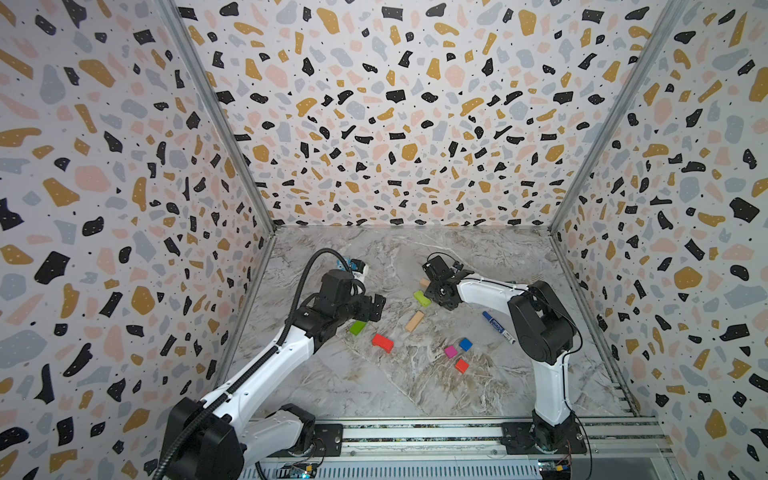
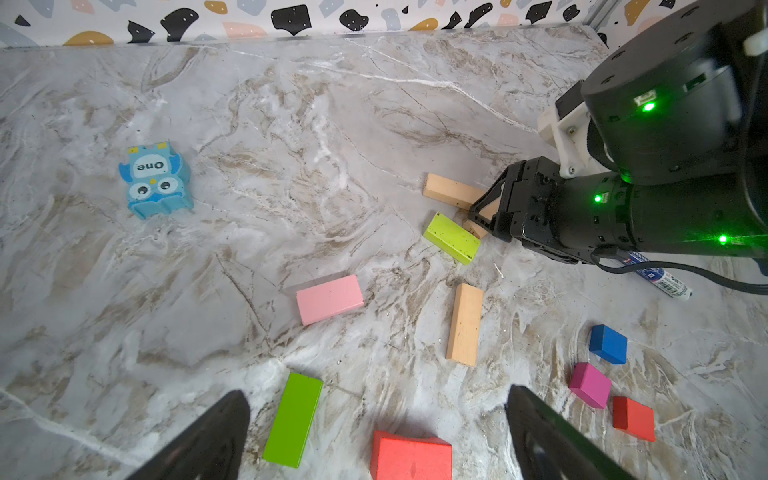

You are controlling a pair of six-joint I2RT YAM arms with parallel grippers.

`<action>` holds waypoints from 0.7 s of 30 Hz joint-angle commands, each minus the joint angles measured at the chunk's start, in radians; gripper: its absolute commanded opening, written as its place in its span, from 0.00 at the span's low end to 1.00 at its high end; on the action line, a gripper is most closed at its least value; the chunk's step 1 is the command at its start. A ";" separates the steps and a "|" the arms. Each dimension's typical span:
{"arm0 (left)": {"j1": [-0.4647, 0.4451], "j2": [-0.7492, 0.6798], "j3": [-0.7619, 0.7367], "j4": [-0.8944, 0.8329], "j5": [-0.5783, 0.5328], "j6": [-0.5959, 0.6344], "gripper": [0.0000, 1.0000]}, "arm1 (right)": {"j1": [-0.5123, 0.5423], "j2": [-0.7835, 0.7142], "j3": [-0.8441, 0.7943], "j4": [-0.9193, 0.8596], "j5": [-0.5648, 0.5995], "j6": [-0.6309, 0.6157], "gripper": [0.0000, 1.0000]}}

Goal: Build the wood block tower
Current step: 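Lower the right gripper and grasp the upright-standing natural wood block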

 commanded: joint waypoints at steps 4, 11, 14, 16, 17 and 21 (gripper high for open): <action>-0.003 -0.014 -0.010 0.007 -0.014 0.012 0.97 | 0.005 0.017 0.021 -0.087 0.022 -0.039 0.59; -0.003 -0.016 -0.011 0.009 -0.012 0.011 0.97 | 0.004 -0.017 -0.010 -0.110 0.062 -0.091 0.53; -0.003 -0.014 -0.011 0.007 -0.011 0.012 0.97 | -0.005 -0.032 -0.019 -0.118 0.054 -0.155 0.52; -0.003 -0.015 -0.011 0.007 -0.012 0.012 0.97 | -0.014 -0.040 -0.035 -0.122 0.045 -0.181 0.51; -0.003 -0.015 -0.011 0.008 -0.012 0.012 0.97 | -0.021 -0.046 -0.047 -0.117 0.038 -0.196 0.51; -0.004 -0.012 -0.011 0.009 -0.014 0.012 0.97 | -0.040 -0.072 -0.081 -0.112 0.026 -0.246 0.48</action>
